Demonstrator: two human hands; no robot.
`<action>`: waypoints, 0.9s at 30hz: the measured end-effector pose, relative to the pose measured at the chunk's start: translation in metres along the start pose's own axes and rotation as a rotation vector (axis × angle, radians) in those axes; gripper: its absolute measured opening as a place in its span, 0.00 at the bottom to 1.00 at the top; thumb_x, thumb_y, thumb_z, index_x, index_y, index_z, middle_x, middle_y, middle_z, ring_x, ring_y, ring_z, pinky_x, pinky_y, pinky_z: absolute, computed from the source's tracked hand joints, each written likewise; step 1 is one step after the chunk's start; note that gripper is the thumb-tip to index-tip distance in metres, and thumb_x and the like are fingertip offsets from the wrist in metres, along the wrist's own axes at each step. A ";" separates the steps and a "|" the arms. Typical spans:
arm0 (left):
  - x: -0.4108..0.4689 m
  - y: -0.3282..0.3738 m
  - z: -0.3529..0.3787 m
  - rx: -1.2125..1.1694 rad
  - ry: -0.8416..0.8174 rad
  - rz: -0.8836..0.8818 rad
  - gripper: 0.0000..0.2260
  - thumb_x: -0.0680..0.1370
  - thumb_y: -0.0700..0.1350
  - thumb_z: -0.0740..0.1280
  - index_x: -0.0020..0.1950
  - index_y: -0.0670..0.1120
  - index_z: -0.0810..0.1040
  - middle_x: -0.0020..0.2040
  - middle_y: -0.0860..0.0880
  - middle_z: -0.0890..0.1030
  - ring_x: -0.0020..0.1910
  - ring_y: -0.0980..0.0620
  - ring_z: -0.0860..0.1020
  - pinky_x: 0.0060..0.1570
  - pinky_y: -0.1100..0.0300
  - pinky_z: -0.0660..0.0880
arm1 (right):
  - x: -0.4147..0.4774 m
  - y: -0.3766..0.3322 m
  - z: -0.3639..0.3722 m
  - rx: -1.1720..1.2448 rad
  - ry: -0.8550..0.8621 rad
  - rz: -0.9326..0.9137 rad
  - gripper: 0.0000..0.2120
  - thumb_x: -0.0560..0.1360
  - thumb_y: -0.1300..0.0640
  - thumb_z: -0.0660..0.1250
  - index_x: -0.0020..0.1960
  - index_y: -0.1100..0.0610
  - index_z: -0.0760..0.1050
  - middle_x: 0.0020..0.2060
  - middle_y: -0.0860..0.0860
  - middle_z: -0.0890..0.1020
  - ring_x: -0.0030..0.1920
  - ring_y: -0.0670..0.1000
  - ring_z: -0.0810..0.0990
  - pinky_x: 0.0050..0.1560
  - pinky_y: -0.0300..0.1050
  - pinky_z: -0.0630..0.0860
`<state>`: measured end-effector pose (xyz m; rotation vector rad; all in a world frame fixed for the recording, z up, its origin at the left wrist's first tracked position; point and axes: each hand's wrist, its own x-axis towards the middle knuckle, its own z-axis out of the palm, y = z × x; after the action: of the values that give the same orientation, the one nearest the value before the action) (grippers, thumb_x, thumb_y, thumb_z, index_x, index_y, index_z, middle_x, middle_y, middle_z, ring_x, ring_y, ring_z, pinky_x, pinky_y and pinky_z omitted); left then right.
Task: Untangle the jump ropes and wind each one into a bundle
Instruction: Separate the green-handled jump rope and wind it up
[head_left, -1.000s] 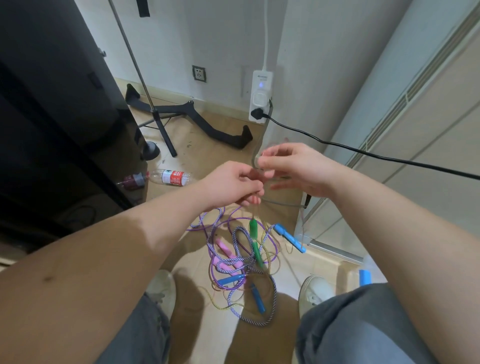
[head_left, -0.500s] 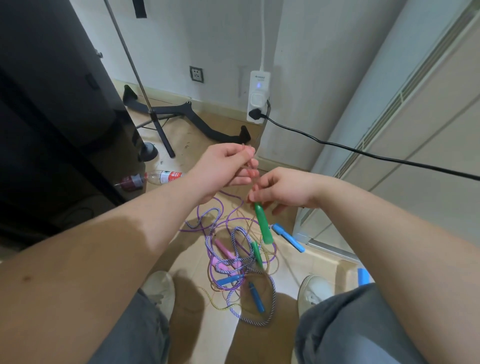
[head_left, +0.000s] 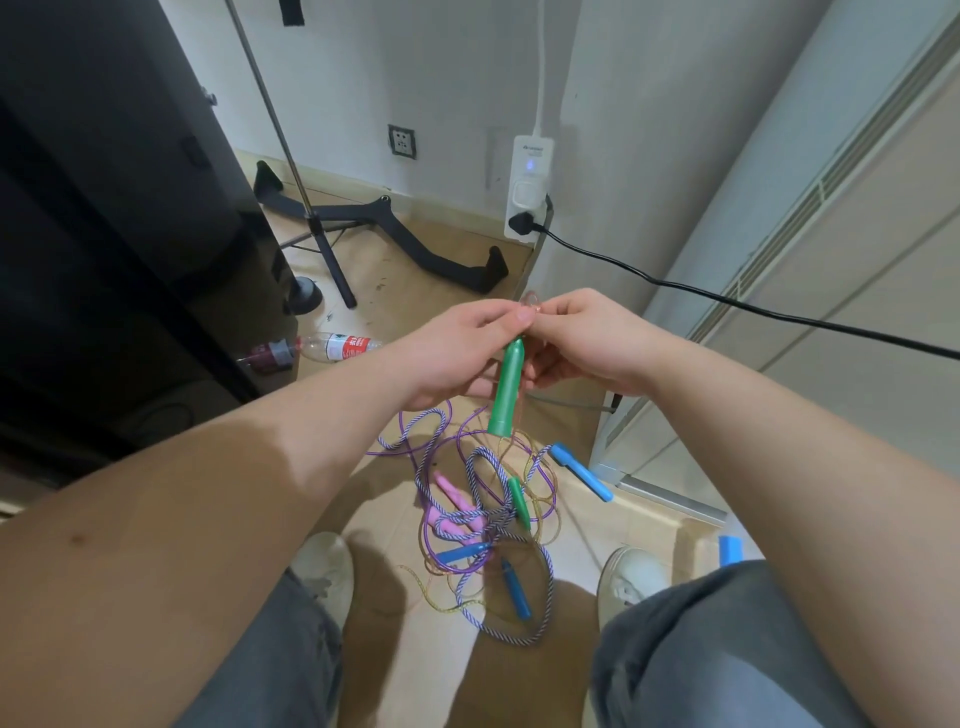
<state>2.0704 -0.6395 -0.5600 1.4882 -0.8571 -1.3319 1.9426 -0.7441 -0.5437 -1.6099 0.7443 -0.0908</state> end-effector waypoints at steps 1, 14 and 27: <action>0.000 0.001 0.001 -0.001 0.005 0.001 0.13 0.84 0.52 0.58 0.66 0.50 0.76 0.43 0.44 0.83 0.44 0.46 0.84 0.49 0.50 0.82 | -0.001 -0.001 0.000 0.032 0.010 0.012 0.17 0.83 0.55 0.63 0.54 0.72 0.77 0.33 0.57 0.79 0.34 0.54 0.79 0.45 0.51 0.82; -0.001 0.005 0.005 0.085 0.127 -0.118 0.17 0.85 0.53 0.54 0.56 0.46 0.78 0.41 0.46 0.82 0.32 0.53 0.75 0.31 0.60 0.70 | -0.003 -0.012 0.003 0.091 0.222 0.097 0.19 0.85 0.52 0.57 0.51 0.67 0.76 0.36 0.62 0.81 0.29 0.56 0.82 0.33 0.49 0.83; 0.000 0.008 0.007 0.103 0.158 0.042 0.14 0.85 0.49 0.58 0.43 0.47 0.75 0.37 0.49 0.80 0.31 0.55 0.75 0.26 0.63 0.66 | 0.003 -0.001 -0.010 0.115 0.112 0.227 0.13 0.80 0.58 0.64 0.61 0.65 0.77 0.45 0.59 0.79 0.42 0.57 0.82 0.45 0.51 0.82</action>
<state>2.0639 -0.6432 -0.5525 1.6232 -0.8610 -1.1377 1.9403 -0.7544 -0.5415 -1.4111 0.9860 -0.0584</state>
